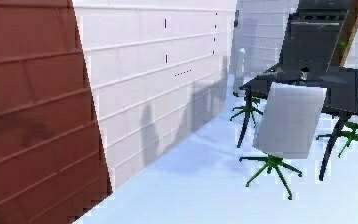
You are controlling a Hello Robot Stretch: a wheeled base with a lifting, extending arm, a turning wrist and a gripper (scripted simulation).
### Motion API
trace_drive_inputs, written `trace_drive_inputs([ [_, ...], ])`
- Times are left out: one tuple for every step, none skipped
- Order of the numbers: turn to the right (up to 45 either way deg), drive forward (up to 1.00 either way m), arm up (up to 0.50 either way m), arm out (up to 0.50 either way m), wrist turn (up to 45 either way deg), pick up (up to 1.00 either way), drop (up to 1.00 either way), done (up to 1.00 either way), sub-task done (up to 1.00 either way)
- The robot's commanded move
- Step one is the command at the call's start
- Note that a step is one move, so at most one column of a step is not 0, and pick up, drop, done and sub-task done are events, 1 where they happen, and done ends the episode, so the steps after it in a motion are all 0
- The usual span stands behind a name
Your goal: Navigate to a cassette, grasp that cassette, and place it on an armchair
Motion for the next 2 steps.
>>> trace_drive_inputs([
  [39.0, 0.0, 0.0, 0.0, 0.0, 0.0, 0.0, 0.0, 0.0],
  [-45.0, 0.0, 0.0, 0.0, 0.0, 0.0, 0.0, 0.0, 0.0],
])
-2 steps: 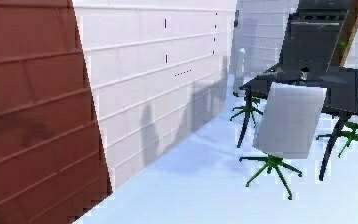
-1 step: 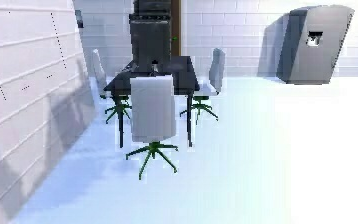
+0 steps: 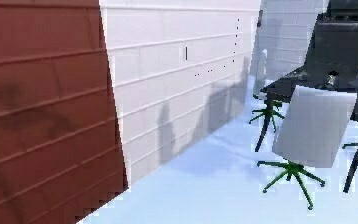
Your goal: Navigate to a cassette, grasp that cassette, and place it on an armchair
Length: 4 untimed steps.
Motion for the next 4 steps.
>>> trace_drive_inputs([
  [-45.0, 0.0, 0.0, 0.0, 0.0, 0.0, 0.0, 0.0, 0.0],
  [-3.0, 0.0, 0.0, 0.0, 0.0, 0.0, 0.0, 0.0, 0.0],
  [45.0, 0.0, 0.0, 0.0, 0.0, 0.0, 0.0, 0.0, 0.0],
  [45.0, 0.0, 0.0, 0.0, 0.0, 0.0, 0.0, 0.0, 0.0],
])
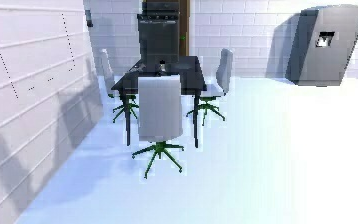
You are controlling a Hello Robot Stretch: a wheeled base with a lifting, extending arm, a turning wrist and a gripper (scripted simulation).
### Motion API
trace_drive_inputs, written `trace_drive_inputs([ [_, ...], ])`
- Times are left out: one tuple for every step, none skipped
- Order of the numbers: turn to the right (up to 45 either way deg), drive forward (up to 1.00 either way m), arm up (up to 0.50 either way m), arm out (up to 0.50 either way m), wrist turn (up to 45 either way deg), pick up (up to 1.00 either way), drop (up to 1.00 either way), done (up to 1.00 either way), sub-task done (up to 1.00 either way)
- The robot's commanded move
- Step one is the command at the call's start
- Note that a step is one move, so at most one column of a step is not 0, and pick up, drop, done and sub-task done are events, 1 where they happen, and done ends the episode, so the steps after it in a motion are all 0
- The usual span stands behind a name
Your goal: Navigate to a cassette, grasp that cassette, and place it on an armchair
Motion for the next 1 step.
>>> trace_drive_inputs([
  [9.0, 0.0, 0.0, 0.0, 0.0, 0.0, 0.0, 0.0, 0.0],
])
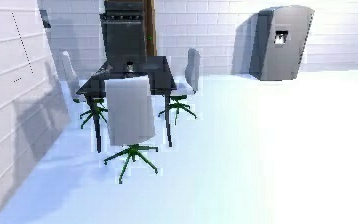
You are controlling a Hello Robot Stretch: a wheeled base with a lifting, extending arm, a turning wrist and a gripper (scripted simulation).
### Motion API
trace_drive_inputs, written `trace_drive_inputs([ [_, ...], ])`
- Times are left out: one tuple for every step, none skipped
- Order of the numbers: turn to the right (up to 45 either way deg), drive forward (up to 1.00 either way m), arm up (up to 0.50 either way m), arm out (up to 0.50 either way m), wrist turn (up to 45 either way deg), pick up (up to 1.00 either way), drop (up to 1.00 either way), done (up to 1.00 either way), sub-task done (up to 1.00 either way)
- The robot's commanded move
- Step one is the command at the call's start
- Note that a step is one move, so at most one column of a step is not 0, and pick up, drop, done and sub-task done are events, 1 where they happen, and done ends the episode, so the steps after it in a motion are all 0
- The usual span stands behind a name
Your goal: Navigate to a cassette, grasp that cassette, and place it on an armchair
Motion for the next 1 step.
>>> trace_drive_inputs([
  [-45.0, 0.0, 0.0, 0.0, 0.0, 0.0, 0.0, 0.0, 0.0],
])
